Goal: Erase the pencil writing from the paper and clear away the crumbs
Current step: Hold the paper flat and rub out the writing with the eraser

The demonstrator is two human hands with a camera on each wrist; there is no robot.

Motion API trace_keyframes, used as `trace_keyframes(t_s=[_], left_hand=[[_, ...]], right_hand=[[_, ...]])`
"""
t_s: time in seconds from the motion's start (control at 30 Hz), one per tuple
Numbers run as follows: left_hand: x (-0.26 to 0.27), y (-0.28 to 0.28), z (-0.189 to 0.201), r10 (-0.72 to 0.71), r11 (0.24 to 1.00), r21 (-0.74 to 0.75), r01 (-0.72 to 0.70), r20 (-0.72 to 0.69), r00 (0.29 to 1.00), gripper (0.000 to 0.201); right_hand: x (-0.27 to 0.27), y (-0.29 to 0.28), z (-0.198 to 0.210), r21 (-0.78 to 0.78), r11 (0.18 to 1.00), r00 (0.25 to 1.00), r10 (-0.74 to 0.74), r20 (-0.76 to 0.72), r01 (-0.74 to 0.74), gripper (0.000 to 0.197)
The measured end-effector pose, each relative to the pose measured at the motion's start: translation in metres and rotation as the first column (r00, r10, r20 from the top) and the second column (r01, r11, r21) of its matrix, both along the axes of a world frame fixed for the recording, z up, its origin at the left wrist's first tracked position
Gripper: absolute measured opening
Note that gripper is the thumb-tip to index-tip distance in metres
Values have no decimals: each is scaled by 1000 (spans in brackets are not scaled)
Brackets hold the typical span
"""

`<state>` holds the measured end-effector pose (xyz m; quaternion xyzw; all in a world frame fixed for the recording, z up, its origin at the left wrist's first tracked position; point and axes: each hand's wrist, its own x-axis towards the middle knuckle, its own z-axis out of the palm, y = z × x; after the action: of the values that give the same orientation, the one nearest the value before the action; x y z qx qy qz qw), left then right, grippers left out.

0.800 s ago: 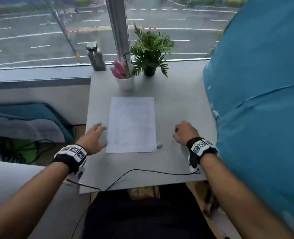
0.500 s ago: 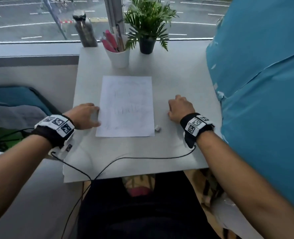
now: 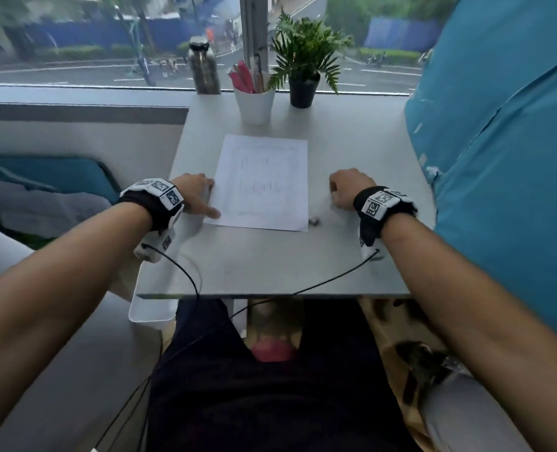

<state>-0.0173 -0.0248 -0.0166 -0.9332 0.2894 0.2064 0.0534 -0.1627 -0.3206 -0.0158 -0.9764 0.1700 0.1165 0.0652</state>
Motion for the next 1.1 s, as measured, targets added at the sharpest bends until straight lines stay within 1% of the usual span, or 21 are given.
trace_keyframes(t_s=[0.07,0.13,0.2,0.27,0.3,0.4,0.47,0.5,0.53,0.6,0.67,0.73,0.83,0.9,0.97,1.03,1.1], left_hand=[[-2,-1,0,37,999,-20,-37,-6,999,82],[-1,-5,2,69,997,-27,-69,-9,998,83],[1,-12,4,84,995,-54,-84,-3,996,90],[-1,-25,8,41,992,-118,-40,7,999,93],[-4,-34,10,5,989,-147,-3,8,1000,91],[-17,-62,9,-91,972,-218,81,-32,995,87],[-26,-78,1,-131,969,-219,114,-65,989,88],[-30,-84,-5,-143,971,-206,123,-85,986,89],[-33,-89,-11,-156,973,-189,136,-96,983,90],[-38,-95,-19,-179,973,-162,163,-87,980,93],[-38,-95,-21,-185,970,-180,166,-91,979,101],[-35,-92,-21,-196,961,-221,167,-116,974,109],[-34,-80,-21,-214,955,-239,174,-154,965,116],[-34,-70,-22,-211,958,-229,170,-168,963,117],[-35,-62,-21,-218,960,-215,181,-164,962,116],[-37,-58,-20,-227,959,-208,194,-148,963,113],[-41,-60,-21,-204,962,-210,175,-126,971,109]], right_hand=[[-6,0,0,90,996,999,0,42,-3,16],[-10,1,1,174,984,995,29,91,-45,10],[-14,5,4,252,963,991,69,112,-95,20],[-16,9,5,313,940,990,108,96,-133,29],[-17,13,5,308,939,988,137,70,-152,28],[-15,21,-1,258,944,979,202,36,-204,16],[-13,25,-1,211,952,975,221,23,-221,14],[-11,27,1,180,957,973,230,17,-229,17],[-9,29,3,153,960,972,235,23,-236,21],[-1,32,11,118,965,971,225,80,-234,29],[9,36,18,104,966,964,220,149,-236,29],[20,39,22,94,961,953,241,181,-261,25],[32,39,17,144,949,953,259,159,-282,18],[35,38,10,182,950,960,223,170,-253,15],[34,37,2,222,951,966,177,186,-217,15],[29,37,-5,253,943,967,171,189,-217,13],[26,38,-9,292,934,967,149,208,-206,17]])
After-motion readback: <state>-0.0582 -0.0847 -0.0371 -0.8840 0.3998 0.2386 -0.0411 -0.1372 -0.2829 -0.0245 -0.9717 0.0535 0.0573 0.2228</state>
